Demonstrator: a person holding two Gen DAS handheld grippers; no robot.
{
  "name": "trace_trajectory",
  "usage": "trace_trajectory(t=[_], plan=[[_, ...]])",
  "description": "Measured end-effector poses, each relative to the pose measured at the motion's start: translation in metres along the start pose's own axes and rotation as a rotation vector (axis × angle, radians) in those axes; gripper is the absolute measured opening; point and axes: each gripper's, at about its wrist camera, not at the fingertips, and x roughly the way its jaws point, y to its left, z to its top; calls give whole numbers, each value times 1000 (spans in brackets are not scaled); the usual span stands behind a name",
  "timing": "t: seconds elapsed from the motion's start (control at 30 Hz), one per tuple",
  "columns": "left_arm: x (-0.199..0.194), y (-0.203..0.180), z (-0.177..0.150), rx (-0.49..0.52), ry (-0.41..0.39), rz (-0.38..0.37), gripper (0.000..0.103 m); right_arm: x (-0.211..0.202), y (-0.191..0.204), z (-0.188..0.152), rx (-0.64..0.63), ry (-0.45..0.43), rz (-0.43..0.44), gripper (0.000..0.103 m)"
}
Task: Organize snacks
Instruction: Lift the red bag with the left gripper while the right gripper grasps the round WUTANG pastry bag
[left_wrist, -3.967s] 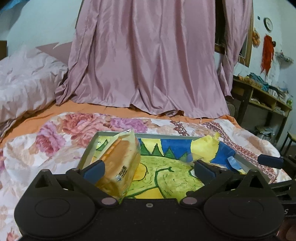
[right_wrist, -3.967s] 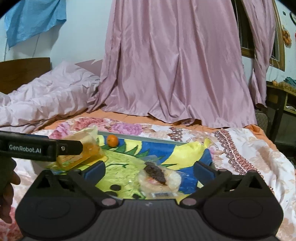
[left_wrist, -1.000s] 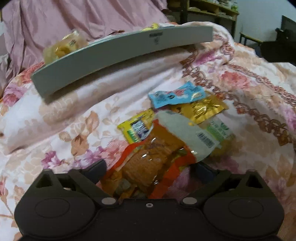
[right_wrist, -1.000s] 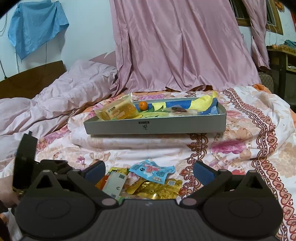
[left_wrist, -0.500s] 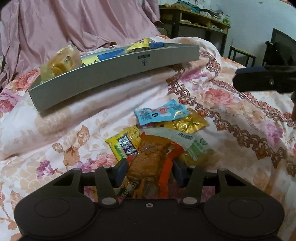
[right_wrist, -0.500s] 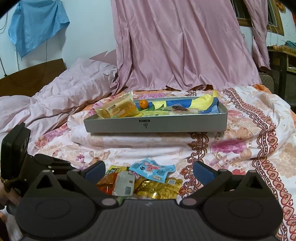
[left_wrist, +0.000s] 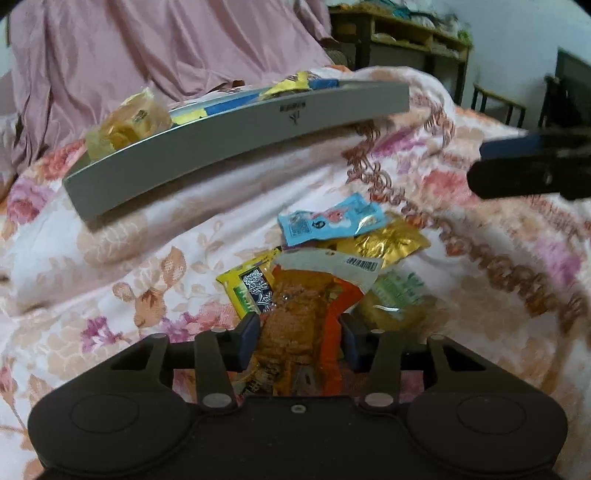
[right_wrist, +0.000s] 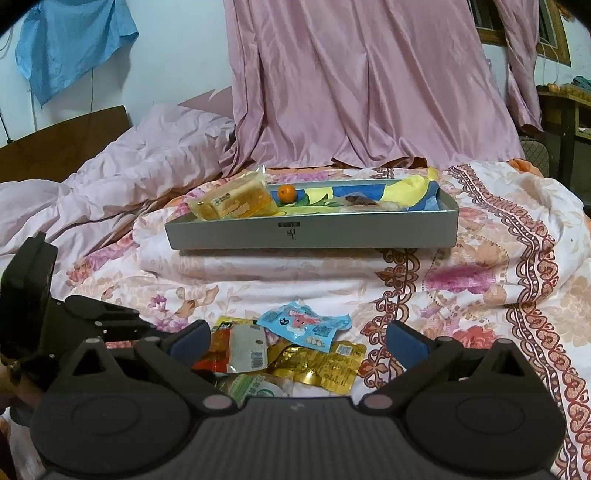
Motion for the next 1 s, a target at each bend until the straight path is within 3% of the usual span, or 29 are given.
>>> trace_trajectory(t=[0.13,0.17,0.23,0.27,0.43,0.57,0.67,0.83,1.0], plan=[[14,15,-1,-103,31,20,66,0,2,-1,-7,0,4,103],[16,18,-2,-125,32,11,65,0,2,-1,-9,2,4,103],[11,18,0,-120,18,-8,52,0,2,-1,-8,3,2,103],[6,15,1,-100,0,-13,50,-1,1,0,-5,1,3,103],[-15,3,5,-78,-47,-62,47,-1,2,1,-9,-1,6,103],[-24,9,5,-142,-61,-103,47,1,1,1,-8,5,0,103],[-14,10,3,-145,-24,-67,47,2,2,0,-12,11,3,103],[-17,11,6,-149,-76,-72,45,1,4,0,-14,13,4,103],[-22,7,8,-112,-117,-27,45,2,5,-1,-18,12,7,103]])
